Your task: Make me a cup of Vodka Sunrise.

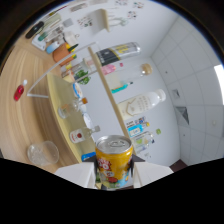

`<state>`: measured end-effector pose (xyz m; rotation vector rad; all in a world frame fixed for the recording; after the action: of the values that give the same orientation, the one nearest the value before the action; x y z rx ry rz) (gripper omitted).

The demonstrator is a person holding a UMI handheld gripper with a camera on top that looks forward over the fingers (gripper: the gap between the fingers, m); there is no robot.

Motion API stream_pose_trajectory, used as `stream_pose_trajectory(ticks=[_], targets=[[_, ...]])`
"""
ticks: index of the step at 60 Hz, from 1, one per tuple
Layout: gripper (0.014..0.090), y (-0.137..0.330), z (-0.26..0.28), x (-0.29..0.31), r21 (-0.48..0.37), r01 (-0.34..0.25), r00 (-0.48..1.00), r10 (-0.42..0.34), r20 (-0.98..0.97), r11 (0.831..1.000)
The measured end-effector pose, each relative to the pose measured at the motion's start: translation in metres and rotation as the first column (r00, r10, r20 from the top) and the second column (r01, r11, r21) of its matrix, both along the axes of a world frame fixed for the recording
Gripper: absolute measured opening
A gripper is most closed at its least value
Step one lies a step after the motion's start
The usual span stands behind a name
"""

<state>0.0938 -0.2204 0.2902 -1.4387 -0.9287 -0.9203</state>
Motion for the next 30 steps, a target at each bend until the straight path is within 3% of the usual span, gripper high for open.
stream_pose_trajectory(ticks=[7,15,30], targets=[[0.0521,-0.012,0.033,0.024,0.044,0.017,0.935,-0.001,-0.354,0.999],[0.0522,-0.017,0.03,0.071,0.015,0.047,0.686,-0.021,-0.727,0.999],[0.0518,-0.009,-0.082,0.158,-0.151,0.108,0.363,-0.18,-0.914,0.983]])
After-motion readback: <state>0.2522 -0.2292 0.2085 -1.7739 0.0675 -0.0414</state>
